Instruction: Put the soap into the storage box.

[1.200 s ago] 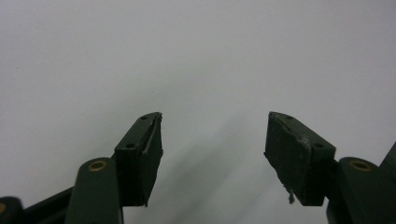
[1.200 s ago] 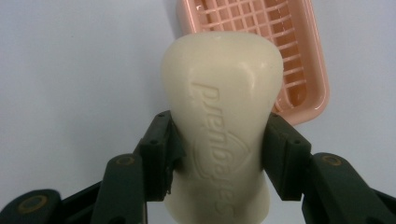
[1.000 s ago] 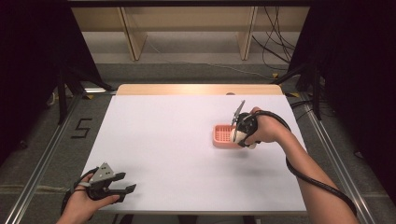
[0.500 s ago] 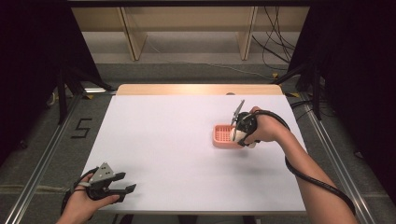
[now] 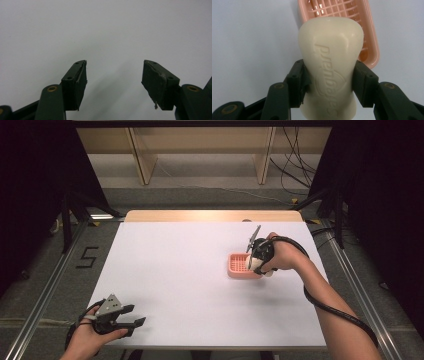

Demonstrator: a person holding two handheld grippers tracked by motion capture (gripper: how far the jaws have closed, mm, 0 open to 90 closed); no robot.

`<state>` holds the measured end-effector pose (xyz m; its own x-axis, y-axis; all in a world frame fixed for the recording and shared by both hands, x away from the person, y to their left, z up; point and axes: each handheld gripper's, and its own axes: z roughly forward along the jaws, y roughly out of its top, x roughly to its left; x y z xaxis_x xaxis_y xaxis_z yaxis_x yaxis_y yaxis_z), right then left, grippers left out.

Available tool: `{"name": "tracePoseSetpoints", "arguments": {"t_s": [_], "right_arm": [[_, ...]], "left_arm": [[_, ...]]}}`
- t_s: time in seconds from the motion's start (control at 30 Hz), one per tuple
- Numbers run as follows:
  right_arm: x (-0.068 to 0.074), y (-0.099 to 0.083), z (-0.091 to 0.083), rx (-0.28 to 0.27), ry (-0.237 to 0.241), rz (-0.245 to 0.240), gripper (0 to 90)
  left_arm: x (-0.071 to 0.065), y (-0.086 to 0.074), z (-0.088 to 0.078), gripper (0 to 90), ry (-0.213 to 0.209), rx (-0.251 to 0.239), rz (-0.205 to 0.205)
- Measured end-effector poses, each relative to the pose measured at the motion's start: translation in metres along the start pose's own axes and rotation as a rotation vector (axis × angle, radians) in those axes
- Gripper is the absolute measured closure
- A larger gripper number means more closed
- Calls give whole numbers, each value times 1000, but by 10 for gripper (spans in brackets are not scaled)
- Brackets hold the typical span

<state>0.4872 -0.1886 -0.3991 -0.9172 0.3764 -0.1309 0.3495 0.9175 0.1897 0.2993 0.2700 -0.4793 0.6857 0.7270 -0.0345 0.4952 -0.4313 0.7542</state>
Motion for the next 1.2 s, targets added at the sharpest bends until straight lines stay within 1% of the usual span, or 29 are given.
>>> {"name": "tracePoseSetpoints", "arguments": {"t_s": [0.07,0.13,0.17,0.2,0.23,0.3,0.33,0.4,0.43,0.47,0.5,0.53,0.57,0.6,0.63,0.67,0.7,0.73,0.77,0.8,0.83,0.87,0.9,0.93,0.97,1.0,1.07,1.13,1.2], "right_arm": [[-2,1,0,6,-14,-11,504],[-1,1,0,14,-26,3,505],[-3,1,0,11,-20,-17,504],[-2,2,1,0,-1,5,505],[-4,1,2,-4,-4,-16,504],[-3,2,1,13,-27,1,504],[-3,3,1,-5,-6,7,504],[-4,3,1,-4,-11,7,505],[-6,4,2,-1,-19,-17,504],[-7,4,2,12,-23,-21,505],[-7,4,2,11,-22,-13,505],[-5,5,1,5,-11,13,505],[-6,5,2,13,-23,-1,504],[-8,5,2,18,-26,-18,505],[-9,6,2,10,-24,-25,505],[-8,6,2,13,-28,-9,505],[-9,6,3,5,-20,-29,505],[-9,6,3,14,-19,-15,504],[-11,6,4,6,-26,-40,504],[-12,6,4,5,-29,-47,504],[-10,8,3,16,-27,-16,505],[-12,7,4,6,-27,-36,504],[-12,8,4,10,-26,-27,504],[-12,8,4,11,-23,-25,505],[-11,9,4,17,-31,-17,504],[-12,9,4,17,-28,-21,505],[-12,10,5,13,-25,-28,504],[-12,11,5,31,-32,-22,504],[-13,11,6,20,-24,-29,504]], "left_arm": [[0,0,0,361,0,-1,0],[0,0,0,361,0,0,0],[0,0,0,361,-1,0,0],[0,0,0,361,-1,0,0],[0,0,0,360,-1,0,0],[-1,0,1,361,-2,-9,-11],[-1,0,1,361,-2,-8,-11],[-1,0,1,361,-2,-8,-11],[-1,0,1,361,-2,-9,-11],[-1,0,1,361,-2,-9,-11],[-1,0,1,361,-2,-10,-11],[-1,0,1,361,-2,-9,-13],[-1,0,1,360,-2,-9,-12],[-2,-1,1,361,-3,-7,-31],[0,0,1,361,-3,-8,-10],[-1,0,1,360,-2,-9,-12],[-2,-1,1,360,-5,-5,-35],[-1,0,1,361,-3,-5,-28],[-2,-1,1,361,-6,-5,-35],[-2,-1,1,361,-6,-5,-36],[-2,-1,1,361,-5,-6,-36],[-2,-1,1,361,-6,-6,-36],[-2,0,1,361,-3,-3,-32],[0,0,1,360,-2,-8,-9],[-1,0,1,360,-2,-10,-12],[-2,0,1,360,-6,-7,-35],[-1,0,0,361,2,0,-27],[-1,-1,0,361,1,0,-27],[-1,0,0,360,1,-1,-27]]}}
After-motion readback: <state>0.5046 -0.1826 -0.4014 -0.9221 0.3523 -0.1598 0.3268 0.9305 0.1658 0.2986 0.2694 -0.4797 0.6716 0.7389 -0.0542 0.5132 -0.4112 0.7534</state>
